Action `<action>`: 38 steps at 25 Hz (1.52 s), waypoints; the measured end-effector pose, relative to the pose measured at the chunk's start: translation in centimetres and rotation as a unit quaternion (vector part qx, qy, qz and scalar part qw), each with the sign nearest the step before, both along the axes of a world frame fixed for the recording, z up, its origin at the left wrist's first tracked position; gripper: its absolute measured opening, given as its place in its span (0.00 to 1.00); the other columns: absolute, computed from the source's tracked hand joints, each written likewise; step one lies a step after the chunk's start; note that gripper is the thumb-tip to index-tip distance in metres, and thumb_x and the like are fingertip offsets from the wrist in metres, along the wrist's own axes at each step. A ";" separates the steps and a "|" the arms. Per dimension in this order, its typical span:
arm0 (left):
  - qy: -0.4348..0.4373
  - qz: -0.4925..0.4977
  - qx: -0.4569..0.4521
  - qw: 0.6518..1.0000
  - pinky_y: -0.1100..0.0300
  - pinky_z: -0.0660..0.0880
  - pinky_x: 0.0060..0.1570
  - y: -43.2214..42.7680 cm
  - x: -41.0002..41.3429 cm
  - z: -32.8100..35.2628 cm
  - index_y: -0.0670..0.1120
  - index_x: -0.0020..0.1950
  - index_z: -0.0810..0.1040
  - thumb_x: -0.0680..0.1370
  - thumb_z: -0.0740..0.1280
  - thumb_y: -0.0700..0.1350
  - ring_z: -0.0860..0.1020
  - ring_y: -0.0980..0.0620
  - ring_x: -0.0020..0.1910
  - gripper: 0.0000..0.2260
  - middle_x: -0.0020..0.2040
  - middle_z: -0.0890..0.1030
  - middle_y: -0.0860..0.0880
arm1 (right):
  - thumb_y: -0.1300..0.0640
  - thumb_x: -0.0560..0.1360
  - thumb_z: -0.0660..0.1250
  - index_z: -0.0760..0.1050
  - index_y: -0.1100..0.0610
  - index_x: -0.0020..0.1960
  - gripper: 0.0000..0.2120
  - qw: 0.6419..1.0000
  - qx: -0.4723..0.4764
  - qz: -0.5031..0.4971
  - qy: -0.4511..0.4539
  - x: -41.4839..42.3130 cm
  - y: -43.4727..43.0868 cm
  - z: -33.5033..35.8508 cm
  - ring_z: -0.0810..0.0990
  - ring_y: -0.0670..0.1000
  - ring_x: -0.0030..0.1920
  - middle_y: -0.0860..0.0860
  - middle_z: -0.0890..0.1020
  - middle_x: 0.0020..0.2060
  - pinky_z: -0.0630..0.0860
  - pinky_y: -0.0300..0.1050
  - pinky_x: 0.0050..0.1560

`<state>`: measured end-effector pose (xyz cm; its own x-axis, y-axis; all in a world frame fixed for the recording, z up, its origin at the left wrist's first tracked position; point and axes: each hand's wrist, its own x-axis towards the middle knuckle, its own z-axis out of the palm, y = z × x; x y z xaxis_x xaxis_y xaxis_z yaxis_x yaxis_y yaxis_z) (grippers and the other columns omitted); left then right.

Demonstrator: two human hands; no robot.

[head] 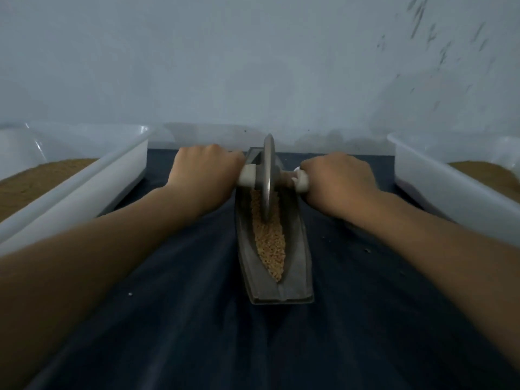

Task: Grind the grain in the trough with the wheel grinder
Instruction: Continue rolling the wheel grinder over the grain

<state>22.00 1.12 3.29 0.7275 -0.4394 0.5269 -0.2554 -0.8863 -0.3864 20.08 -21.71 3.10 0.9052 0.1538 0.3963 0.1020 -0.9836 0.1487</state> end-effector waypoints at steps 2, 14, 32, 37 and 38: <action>-0.044 -0.045 0.009 0.998 0.62 0.50 0.26 1.7 -2.2 -1.8 0.50 0.39 0.66 0.69 0.72 0.44 0.64 0.47 0.24 0.13 0.28 0.67 0.51 | 0.46 0.67 0.70 0.67 0.47 0.35 0.12 0.992 -0.066 0.050 -0.093 -2.6 -1.3 -1.4 0.66 0.48 0.25 0.45 0.70 0.27 0.58 0.38 0.27; 0.024 -0.048 -0.044 0.998 0.60 0.57 0.27 2.2 -1.8 -1.5 0.55 0.42 0.72 0.72 0.66 0.51 0.60 0.52 0.25 0.04 0.30 0.63 0.55 | 0.48 0.70 0.68 0.70 0.49 0.37 0.09 0.994 -0.076 0.038 -0.062 -2.7 -0.4 0.1 0.69 0.49 0.27 0.45 0.70 0.28 0.59 0.39 0.27; -0.049 -0.037 0.054 0.997 0.65 0.49 0.26 1.1 -3.6 0.1 0.50 0.34 0.68 0.63 0.72 0.43 0.51 0.52 0.22 0.12 0.25 0.60 0.51 | 0.44 0.67 0.66 0.67 0.44 0.34 0.10 0.995 -0.007 0.007 -0.096 -4.9 -1.1 -2.2 0.53 0.41 0.25 0.42 0.59 0.25 0.50 0.33 0.28; 0.070 0.043 -0.028 0.996 0.54 0.68 0.36 -0.3 0.3 0.3 0.51 0.51 0.76 0.78 0.64 0.47 0.78 0.44 0.41 0.03 0.43 0.77 0.48 | 0.52 0.75 0.68 0.74 0.50 0.45 0.04 1.000 -0.001 -0.027 -0.005 0.8 1.7 0.8 0.78 0.55 0.42 0.48 0.77 0.39 0.69 0.45 0.37; 0.092 0.033 -0.040 0.994 0.54 0.68 0.36 0.1 0.2 0.0 0.53 0.51 0.76 0.78 0.64 0.48 0.77 0.45 0.40 0.03 0.42 0.76 0.49 | 0.51 0.75 0.68 0.74 0.50 0.44 0.04 1.000 -0.019 -0.007 0.008 0.7 1.4 1.2 0.78 0.54 0.40 0.48 0.77 0.38 0.69 0.44 0.36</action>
